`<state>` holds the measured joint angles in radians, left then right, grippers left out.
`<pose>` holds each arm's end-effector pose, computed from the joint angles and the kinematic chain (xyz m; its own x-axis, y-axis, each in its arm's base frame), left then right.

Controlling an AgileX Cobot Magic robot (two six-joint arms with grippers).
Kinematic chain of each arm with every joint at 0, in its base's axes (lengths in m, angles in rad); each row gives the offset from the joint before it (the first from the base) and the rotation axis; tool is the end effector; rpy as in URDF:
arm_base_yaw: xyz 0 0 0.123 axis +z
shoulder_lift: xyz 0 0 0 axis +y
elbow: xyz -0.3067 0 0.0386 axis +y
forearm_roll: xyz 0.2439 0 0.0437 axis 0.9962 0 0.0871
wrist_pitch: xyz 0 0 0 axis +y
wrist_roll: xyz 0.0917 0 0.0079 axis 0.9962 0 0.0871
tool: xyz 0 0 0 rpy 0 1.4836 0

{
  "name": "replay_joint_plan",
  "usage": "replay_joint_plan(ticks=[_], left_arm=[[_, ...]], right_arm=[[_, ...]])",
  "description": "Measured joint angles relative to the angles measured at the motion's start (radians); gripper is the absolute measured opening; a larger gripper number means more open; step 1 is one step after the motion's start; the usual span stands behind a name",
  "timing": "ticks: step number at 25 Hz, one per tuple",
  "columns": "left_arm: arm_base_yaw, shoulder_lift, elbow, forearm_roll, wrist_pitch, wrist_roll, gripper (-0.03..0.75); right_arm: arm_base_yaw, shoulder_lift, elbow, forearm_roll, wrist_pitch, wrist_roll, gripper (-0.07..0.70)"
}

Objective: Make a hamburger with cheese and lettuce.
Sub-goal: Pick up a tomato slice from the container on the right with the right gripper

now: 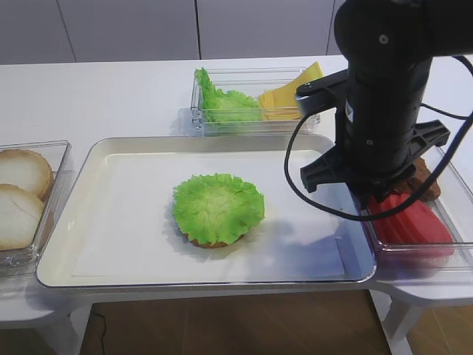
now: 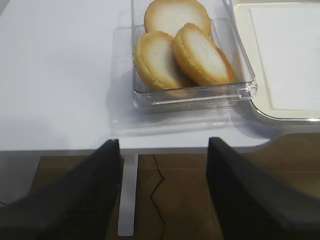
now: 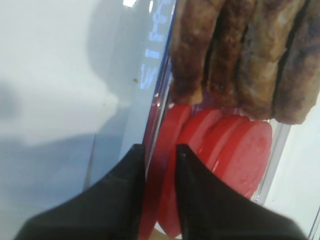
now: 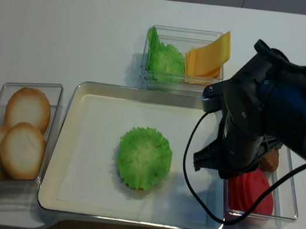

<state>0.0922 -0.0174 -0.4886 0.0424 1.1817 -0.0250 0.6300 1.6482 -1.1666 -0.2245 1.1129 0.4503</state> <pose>-0.0389 0.0000 0.2616 -0.5514 -0.0599 -0.8321 -0.1294 0.9915 0.0143 0.2574 0.1649 0.2616 -0.9508 -0.2778 -0.1374 -0.2551 0.9533 -0.1619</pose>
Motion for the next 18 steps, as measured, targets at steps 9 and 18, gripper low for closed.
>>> replay_joint_plan(ticks=[9,18], left_arm=[[0.000,0.000,0.000,0.000,0.000,0.000,0.407],[0.000,0.000,0.000,0.000,0.000,0.000,0.407]], right_arm=[[0.000,0.000,0.000,0.005,-0.006,0.000,0.308],[0.000,0.000,-0.022,0.006,-0.009,0.000,0.302]])
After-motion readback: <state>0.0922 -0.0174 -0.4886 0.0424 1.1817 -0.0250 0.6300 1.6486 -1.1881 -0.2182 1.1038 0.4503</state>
